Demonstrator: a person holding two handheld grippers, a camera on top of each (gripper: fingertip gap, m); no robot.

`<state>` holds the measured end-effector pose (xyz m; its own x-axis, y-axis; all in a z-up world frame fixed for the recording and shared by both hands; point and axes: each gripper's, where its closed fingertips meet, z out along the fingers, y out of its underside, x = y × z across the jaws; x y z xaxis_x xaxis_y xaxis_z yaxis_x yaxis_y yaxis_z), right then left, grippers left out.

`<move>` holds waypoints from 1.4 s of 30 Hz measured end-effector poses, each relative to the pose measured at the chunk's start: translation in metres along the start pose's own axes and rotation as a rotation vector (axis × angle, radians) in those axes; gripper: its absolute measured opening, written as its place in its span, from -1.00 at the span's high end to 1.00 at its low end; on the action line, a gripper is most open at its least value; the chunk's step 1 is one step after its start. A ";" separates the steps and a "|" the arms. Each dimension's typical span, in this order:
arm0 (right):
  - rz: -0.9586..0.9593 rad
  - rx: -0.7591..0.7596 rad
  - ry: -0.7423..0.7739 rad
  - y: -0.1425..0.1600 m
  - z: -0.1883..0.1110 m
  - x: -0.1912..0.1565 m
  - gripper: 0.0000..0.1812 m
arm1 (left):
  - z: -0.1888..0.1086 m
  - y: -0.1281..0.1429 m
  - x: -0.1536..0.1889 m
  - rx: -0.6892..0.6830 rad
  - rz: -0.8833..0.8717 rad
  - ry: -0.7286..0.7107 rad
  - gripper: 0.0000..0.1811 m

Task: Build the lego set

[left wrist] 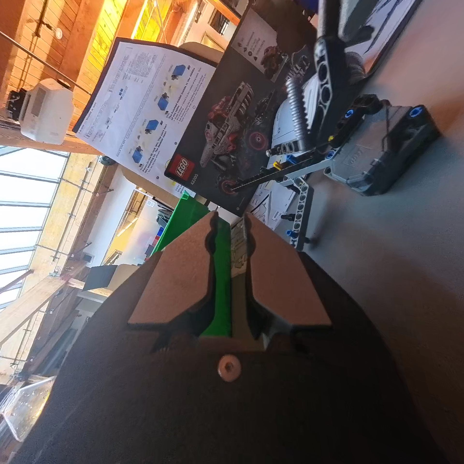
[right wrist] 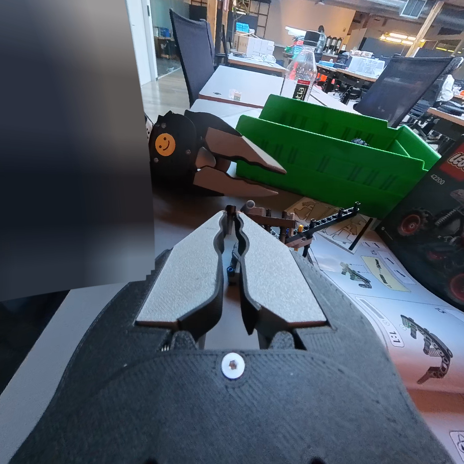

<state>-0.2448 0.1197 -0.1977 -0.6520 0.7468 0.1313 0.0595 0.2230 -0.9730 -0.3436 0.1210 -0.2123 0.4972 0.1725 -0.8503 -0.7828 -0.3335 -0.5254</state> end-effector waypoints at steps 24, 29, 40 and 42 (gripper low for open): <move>0.085 0.076 -0.027 -0.008 -0.010 0.004 0.97 | -0.028 -0.079 0.042 0.249 0.270 0.011 0.72; 0.111 0.091 0.065 -0.017 0.000 0.006 0.98 | -0.017 -0.072 0.026 0.204 0.240 -0.056 0.61; 0.124 0.173 -0.004 -0.034 0.004 -0.013 0.98 | -0.019 -0.090 0.009 0.268 0.179 -0.139 0.71; 0.130 0.175 -0.013 -0.033 0.002 -0.012 0.98 | -0.019 -0.093 0.007 0.279 0.204 -0.153 0.83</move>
<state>-0.2404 0.1028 -0.1677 -0.6575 0.7534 0.0012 0.0122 0.0123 -0.9999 -0.2596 0.1358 -0.1688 0.2756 0.2725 -0.9218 -0.9421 -0.1138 -0.3153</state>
